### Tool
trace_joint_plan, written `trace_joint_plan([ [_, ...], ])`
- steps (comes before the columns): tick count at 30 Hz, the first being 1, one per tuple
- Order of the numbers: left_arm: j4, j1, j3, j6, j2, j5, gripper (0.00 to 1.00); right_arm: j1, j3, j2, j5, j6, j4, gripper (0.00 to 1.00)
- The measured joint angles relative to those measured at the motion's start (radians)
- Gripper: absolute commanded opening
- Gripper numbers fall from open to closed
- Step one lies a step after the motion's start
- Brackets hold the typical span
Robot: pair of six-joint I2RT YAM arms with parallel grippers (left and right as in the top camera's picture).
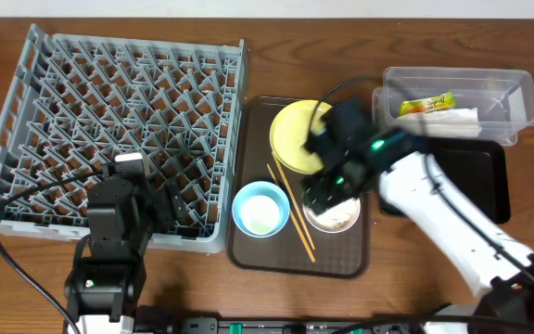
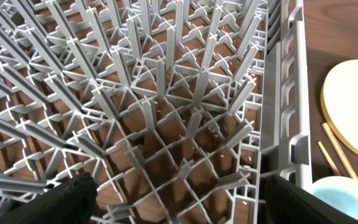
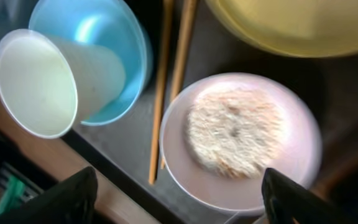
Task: Sort waste into correct bins and load items into the dishwasher
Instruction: 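Move the right gripper to the white rice bowl and grasp its rim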
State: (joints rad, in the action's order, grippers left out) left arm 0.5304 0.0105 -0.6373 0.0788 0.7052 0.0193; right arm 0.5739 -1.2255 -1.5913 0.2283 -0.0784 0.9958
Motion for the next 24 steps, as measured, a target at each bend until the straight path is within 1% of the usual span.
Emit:
trace_joint_plan([
  [2,0.0,0.0,0.0,0.0,0.0,0.0,0.89,0.042,0.051,-0.004,-0.023,-0.013,-0.053,0.75],
  [4,0.0,0.0,0.0,0.0,0.0,0.0,0.89,0.075,0.099,-0.005,-0.043,-0.022,-0.109,0.68],
  [5,0.0,0.0,0.0,0.0,0.0,0.0,0.89,0.089,0.123,-0.006,-0.051,-0.027,-0.134,0.66],
  [7,0.0,0.0,0.0,0.0,0.0,0.0,0.89,0.115,0.158,-0.006,-0.075,-0.038,-0.174,0.64],
  [11,0.002,0.0,0.0,0.0,0.0,0.0,0.89,0.153,0.215,-0.006,-0.115,-0.059,-0.232,0.53],
  [16,0.005,0.0,0.0,0.0,0.0,0.0,0.89,0.164,0.251,-0.006,-0.138,-0.074,-0.268,0.47],
  [19,0.005,0.0,0.0,0.0,0.0,0.0,0.89,0.164,0.27,-0.006,-0.144,-0.075,-0.283,0.42],
  [21,0.005,0.0,0.0,0.0,0.0,0.0,0.89,0.164,0.281,-0.006,-0.148,-0.078,-0.299,0.41],
  [24,0.005,0.0,0.0,0.0,0.0,0.0,0.89,0.164,0.286,-0.006,-0.151,-0.078,-0.317,0.37],
])
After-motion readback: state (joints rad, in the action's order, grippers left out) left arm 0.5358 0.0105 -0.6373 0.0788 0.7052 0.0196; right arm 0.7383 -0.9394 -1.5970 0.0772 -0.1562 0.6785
